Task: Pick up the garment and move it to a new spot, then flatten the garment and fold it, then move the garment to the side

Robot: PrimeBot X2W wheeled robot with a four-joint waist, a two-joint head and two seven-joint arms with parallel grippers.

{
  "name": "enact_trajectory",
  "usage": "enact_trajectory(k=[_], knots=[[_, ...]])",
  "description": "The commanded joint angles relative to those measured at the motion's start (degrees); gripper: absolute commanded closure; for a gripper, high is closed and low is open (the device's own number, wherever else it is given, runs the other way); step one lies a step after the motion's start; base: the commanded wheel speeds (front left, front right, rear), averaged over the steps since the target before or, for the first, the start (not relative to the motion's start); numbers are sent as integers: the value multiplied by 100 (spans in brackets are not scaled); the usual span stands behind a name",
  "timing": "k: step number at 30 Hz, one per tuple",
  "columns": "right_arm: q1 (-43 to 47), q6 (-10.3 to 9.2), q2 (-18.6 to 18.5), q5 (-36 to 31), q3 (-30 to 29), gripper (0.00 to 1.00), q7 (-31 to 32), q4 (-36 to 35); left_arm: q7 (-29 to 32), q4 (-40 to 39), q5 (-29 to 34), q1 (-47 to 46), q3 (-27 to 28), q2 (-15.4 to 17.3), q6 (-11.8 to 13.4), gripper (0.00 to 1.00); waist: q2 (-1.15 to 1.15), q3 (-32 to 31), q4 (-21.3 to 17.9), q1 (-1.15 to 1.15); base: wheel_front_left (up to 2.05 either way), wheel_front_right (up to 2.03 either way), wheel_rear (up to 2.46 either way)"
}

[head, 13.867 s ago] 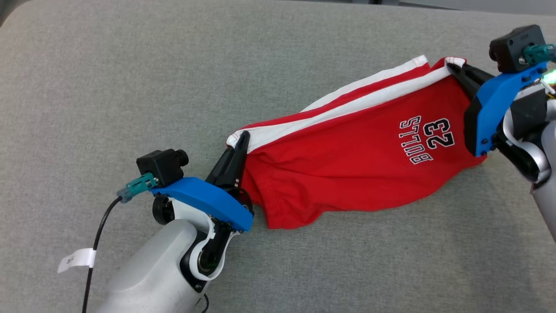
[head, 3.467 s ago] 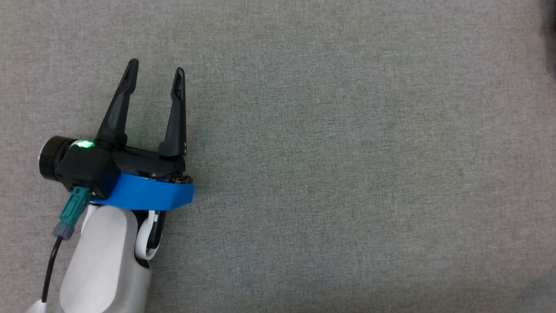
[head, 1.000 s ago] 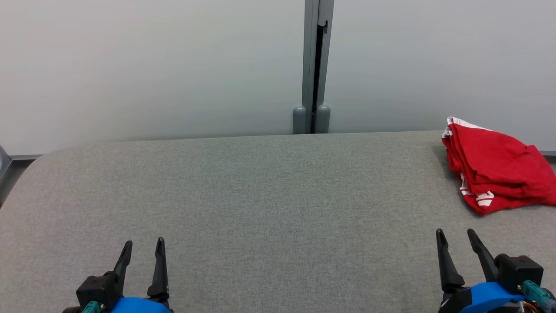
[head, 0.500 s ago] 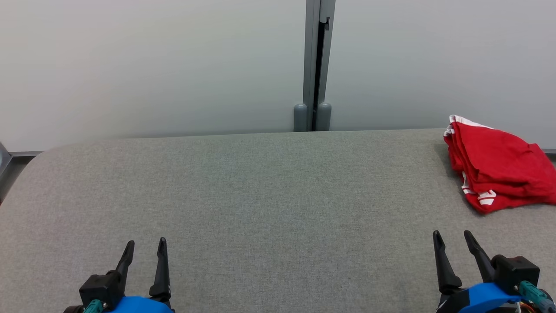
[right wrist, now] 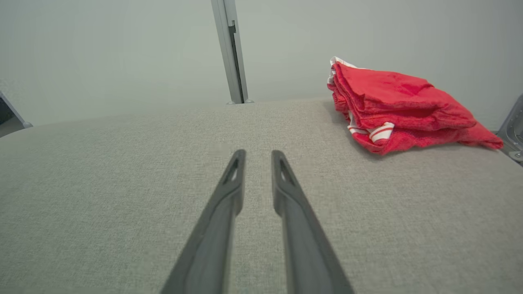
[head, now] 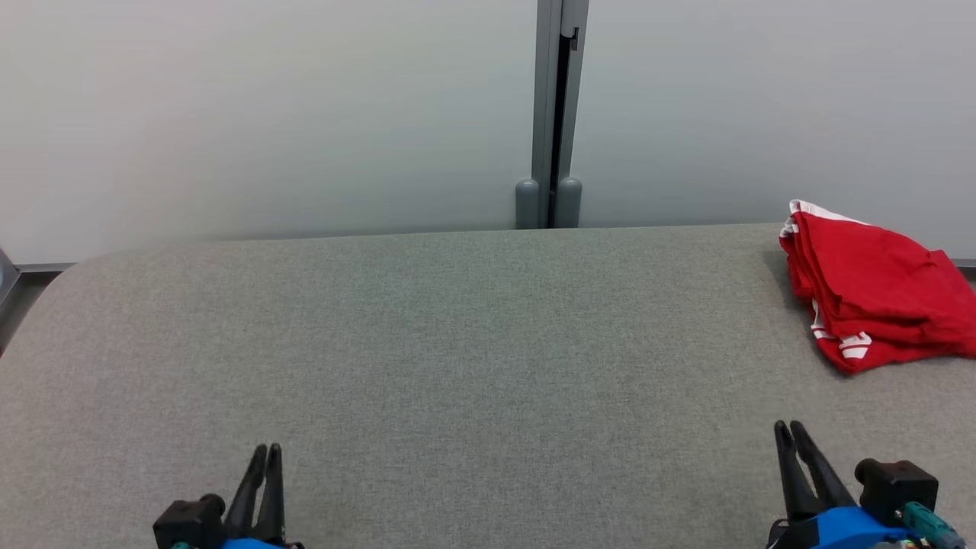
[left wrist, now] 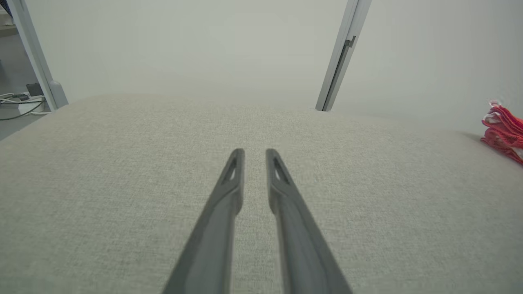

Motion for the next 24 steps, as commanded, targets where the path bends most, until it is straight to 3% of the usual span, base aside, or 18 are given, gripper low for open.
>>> enact_trajectory(k=[1, 24], knots=[[14, 0, 7, 2, 3, 100, 2, 51, 2, 48, -2, 50, -8, -13, 0, 100, 0, 1, 0, 0, 0, 0, 0], [-139, 0, 13, 2263, -42, 100, 425, 0, 579, -216, -2084, -58, 273, -124, -13, 100, 0, 60, -7, 0, 0, 0, 0]])
